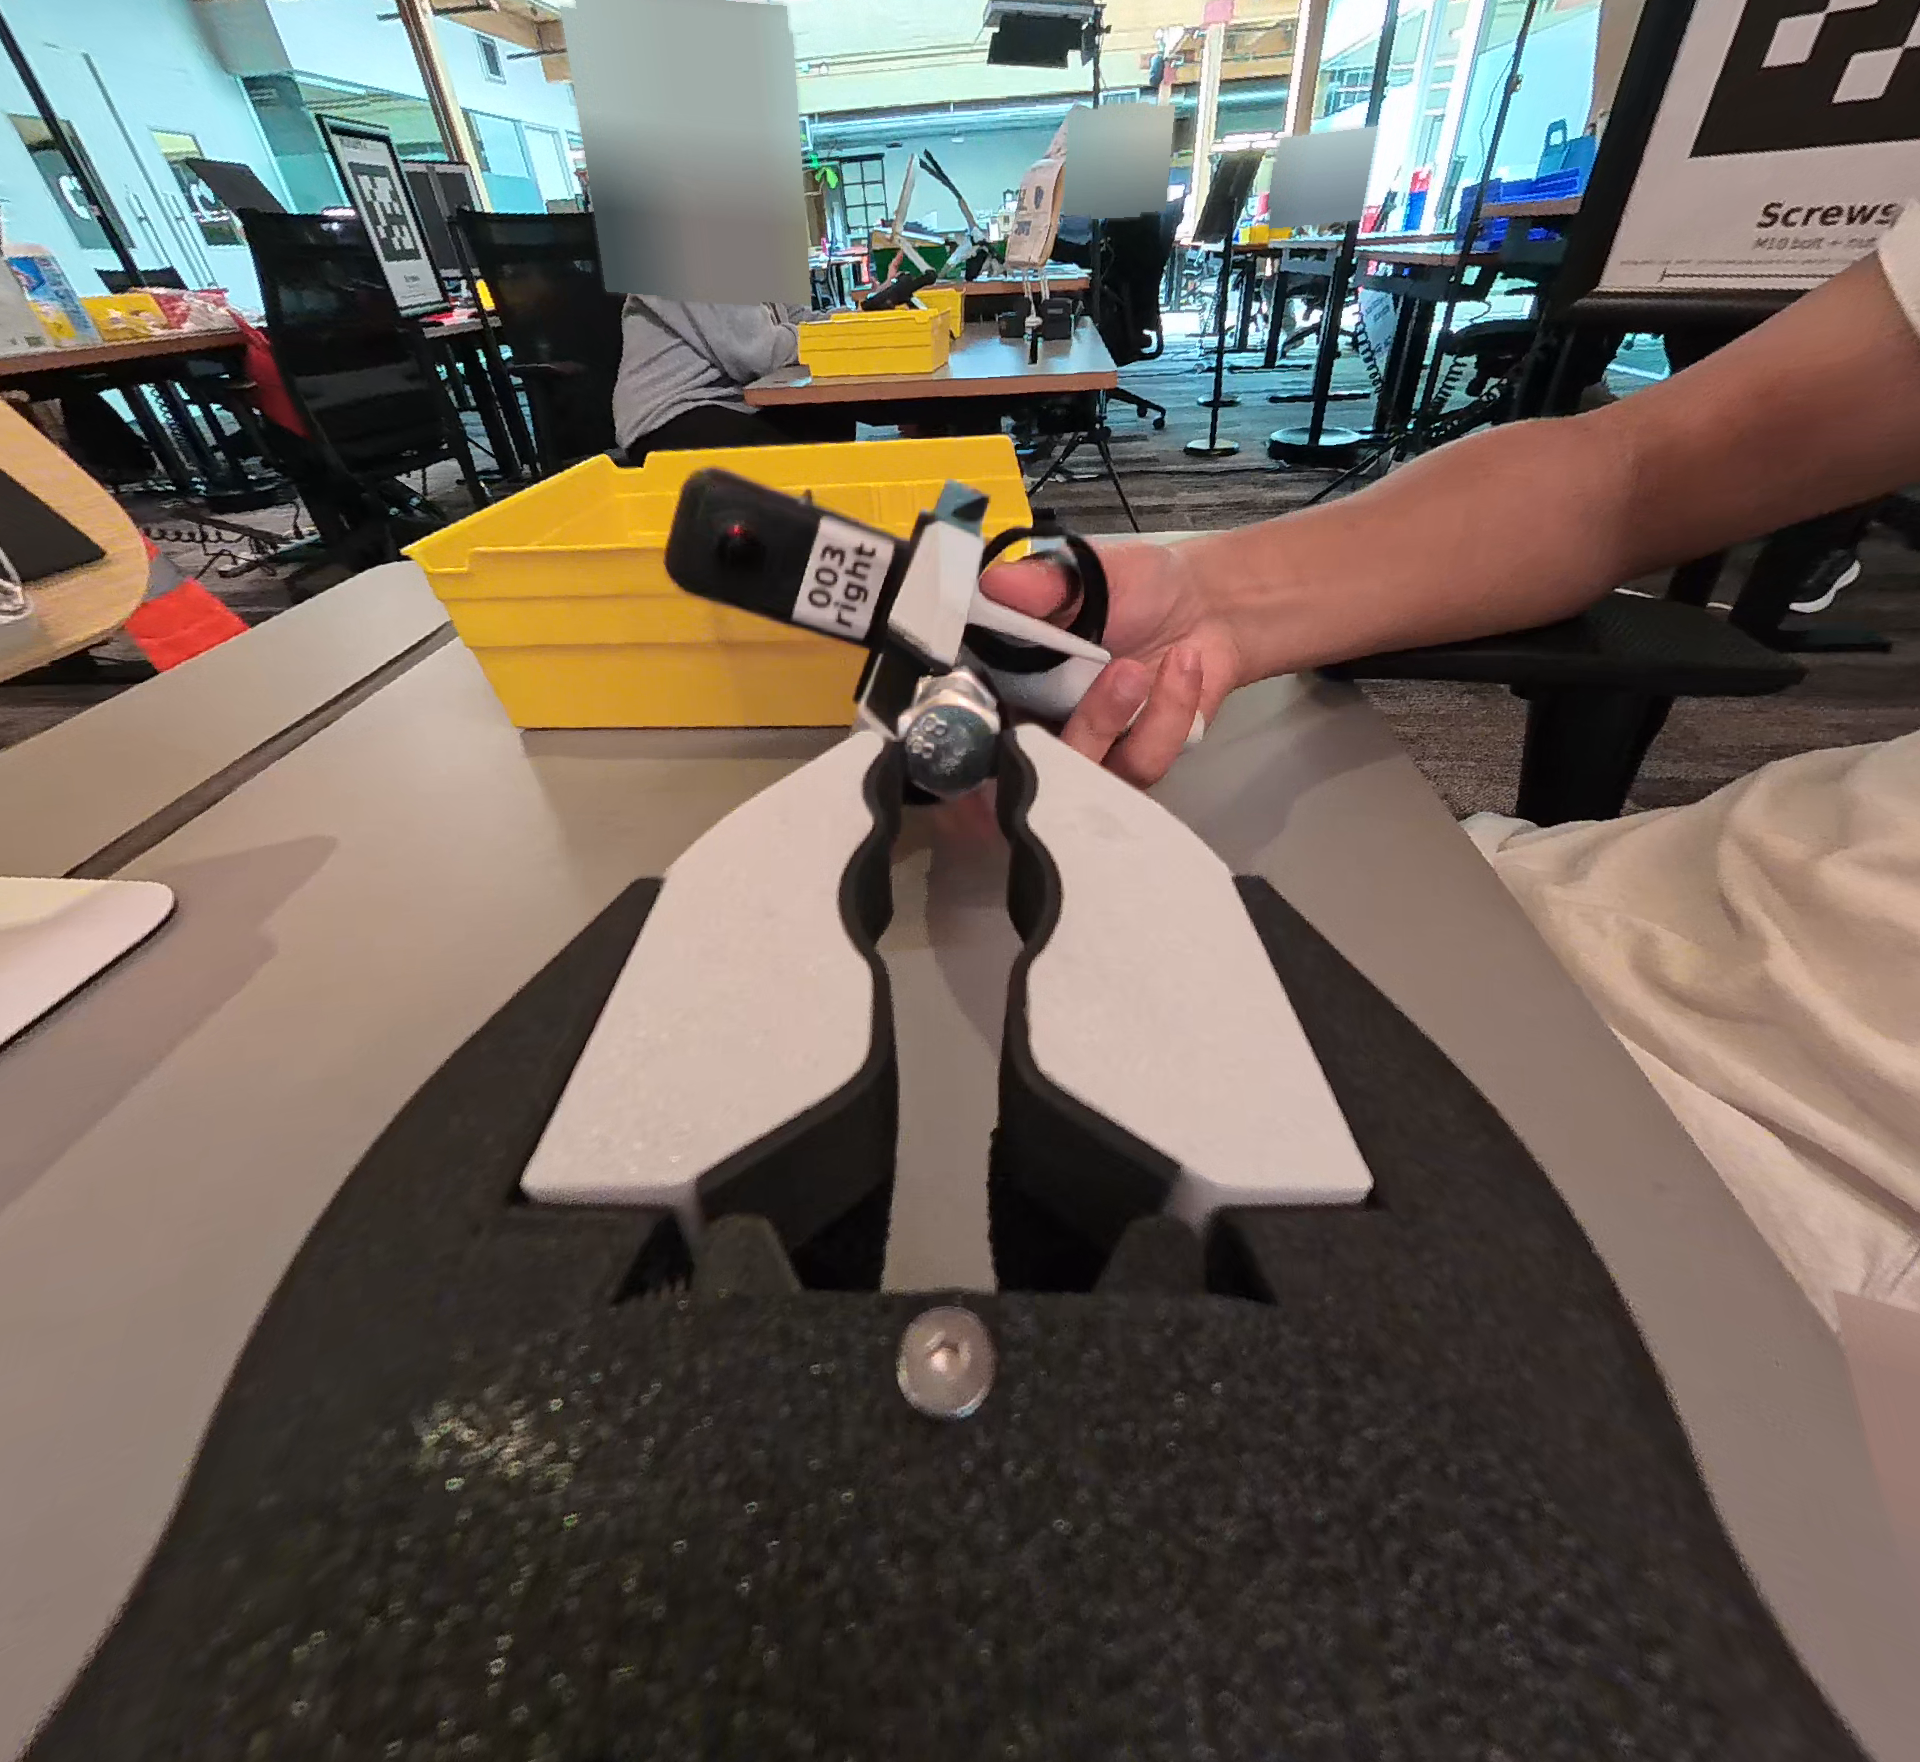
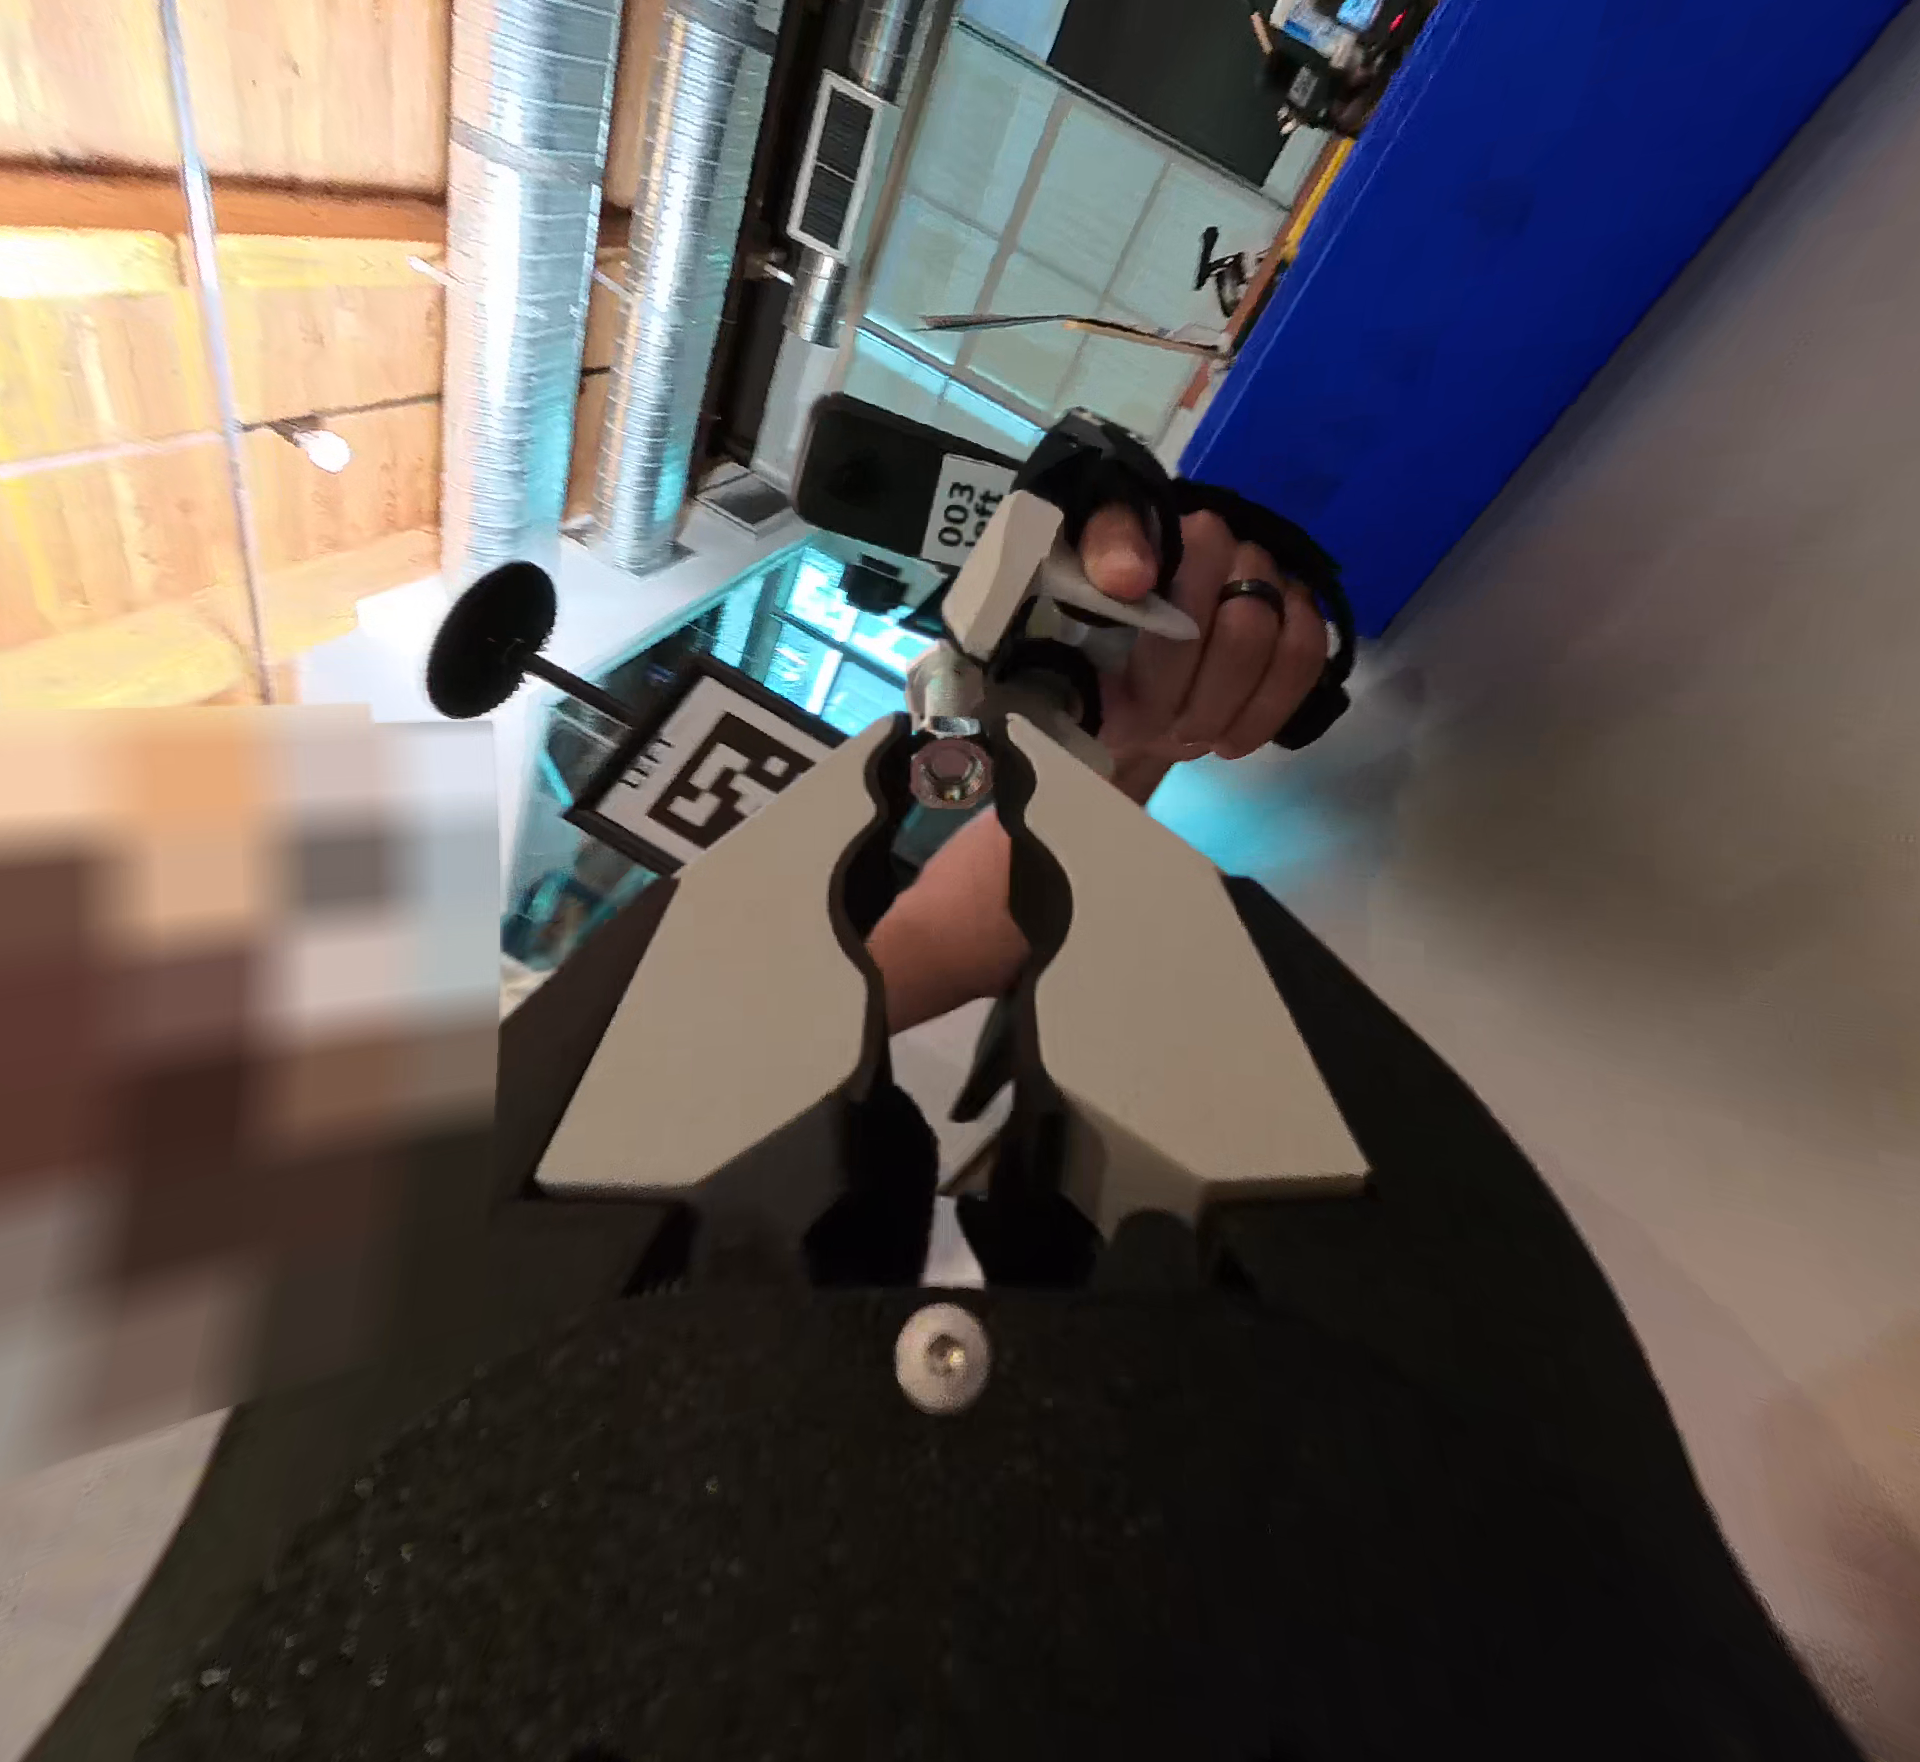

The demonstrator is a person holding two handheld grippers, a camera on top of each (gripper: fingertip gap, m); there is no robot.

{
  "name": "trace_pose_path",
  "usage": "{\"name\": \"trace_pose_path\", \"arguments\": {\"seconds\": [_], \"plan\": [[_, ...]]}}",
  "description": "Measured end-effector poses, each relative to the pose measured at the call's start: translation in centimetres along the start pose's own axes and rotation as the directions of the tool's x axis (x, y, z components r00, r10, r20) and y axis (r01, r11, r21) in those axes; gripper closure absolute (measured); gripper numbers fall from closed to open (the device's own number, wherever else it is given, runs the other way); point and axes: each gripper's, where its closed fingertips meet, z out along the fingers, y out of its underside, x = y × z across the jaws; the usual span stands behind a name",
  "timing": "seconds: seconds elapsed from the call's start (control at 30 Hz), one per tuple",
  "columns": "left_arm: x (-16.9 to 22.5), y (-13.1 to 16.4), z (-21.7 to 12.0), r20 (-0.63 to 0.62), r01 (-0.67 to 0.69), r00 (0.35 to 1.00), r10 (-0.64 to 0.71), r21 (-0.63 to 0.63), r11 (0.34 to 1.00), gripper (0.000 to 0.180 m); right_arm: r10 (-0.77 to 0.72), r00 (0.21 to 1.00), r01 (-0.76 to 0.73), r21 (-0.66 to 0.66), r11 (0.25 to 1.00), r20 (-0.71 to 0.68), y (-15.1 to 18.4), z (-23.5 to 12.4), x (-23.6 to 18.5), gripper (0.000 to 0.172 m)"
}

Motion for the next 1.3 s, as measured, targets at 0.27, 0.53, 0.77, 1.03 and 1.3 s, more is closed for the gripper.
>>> {"name": "trace_pose_path", "arguments": {"seconds": [0.27, 0.53, 0.77, 1.03, 1.3], "plan": [[-0.2, -0.4, 0.0, 0.026, -0.029, 0.999, 0.029, 0.005, 1.000, 0.164, 0.024, 1.000, -0.024, -0.009, 1.000, 0.013, 0.1, 0.2, -0.6, 0.143], [-0.6, -0.5, -0.5, 0.043, -0.033, 0.999, 0.033, 0.008, 0.999, 0.164, 0.150, 0.986, -0.149, -0.012, 0.989, 0.067, 0.4, -0.2, -0.1, 0.146], [-0.8, -0.2, -0.3, 0.040, -0.012, 0.999, 0.012, 0.004, 1.000, 0.164, 0.028, 1.000, -0.028, -0.024, 0.999, 0.001, 0.6, 0.1, 0.1, 0.157], [-0.2, -1.1, -0.9, -0.042, 0.112, 0.993, -0.109, 0.072, 0.991, 0.164, -0.618, 0.754, 0.592, -0.178, 0.786, -0.222, 0.7, 0.8, -0.8, 0.158], [0.4, -1.1, -0.7, -0.144, 0.281, 0.952, -0.271, 0.058, 0.958, 0.163, -0.937, -0.259, 0.792, -0.607, -0.067, -0.234, 0.4, 0.2, -1.1, 0.159]]}}
